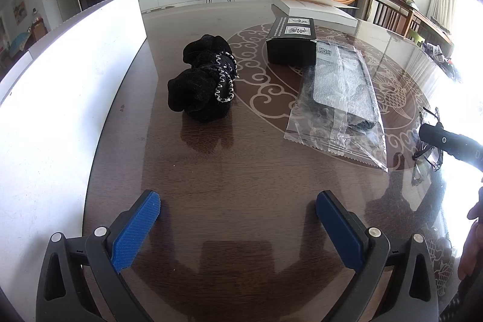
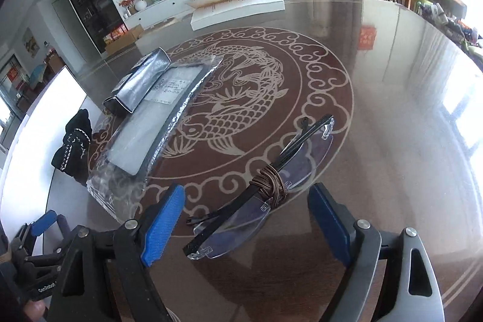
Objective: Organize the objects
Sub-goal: 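Lower the glasses onto the table while the left tool grasps the black case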
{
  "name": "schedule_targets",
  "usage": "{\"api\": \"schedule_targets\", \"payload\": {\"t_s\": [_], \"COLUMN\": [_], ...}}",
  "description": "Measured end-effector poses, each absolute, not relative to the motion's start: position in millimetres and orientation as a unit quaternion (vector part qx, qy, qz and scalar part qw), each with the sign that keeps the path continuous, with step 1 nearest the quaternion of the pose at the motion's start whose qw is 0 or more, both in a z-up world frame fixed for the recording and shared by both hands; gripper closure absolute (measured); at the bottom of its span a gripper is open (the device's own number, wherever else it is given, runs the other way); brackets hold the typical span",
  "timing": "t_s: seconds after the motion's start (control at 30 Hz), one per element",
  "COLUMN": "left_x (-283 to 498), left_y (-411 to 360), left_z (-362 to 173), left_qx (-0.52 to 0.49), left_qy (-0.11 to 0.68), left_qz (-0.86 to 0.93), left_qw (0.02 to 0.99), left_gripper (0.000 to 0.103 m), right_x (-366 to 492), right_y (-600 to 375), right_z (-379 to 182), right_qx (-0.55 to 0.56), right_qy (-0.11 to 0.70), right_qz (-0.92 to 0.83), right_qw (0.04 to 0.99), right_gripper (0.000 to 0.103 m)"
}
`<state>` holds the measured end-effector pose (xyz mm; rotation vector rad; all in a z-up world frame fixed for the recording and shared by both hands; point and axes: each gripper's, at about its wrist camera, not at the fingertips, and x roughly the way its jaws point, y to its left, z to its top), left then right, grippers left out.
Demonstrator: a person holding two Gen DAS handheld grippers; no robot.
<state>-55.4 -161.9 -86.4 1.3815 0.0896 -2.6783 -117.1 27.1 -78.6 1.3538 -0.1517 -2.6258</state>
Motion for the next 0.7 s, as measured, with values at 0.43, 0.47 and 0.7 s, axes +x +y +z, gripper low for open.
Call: {"api": "schedule_targets", "payload": {"t_s": [0.43,0.47,0.7], "left_x": [-76.4,-89.7,-228.8], "left_y": [-139.9,-135.8,-121.8], "left_z": [-36.7,-28.0,-38.0], "left_qx": [0.422,0.416,0.467], "left_qy": [0.038,0.035,0.009], "left_qz": [-0.905,-0.908,-0.884], "left_qw": [0.027,0.023,0.018], "left_gripper": [0.0,0.0,0.0], "right_x": [-118.9,-119.2,-117.7], "right_y": [30.5,30.7,33.3], "right_z": [-91.2,-91.4,-90.2], "right_qx": [0.466,0.466,0.462], "right_qy": [0.037,0.036,0.028], "right_qz": [-0.882,-0.882,-0.884], "right_qw": [0.066,0.066,0.069], "right_gripper": [0.0,0.0,0.0]}}
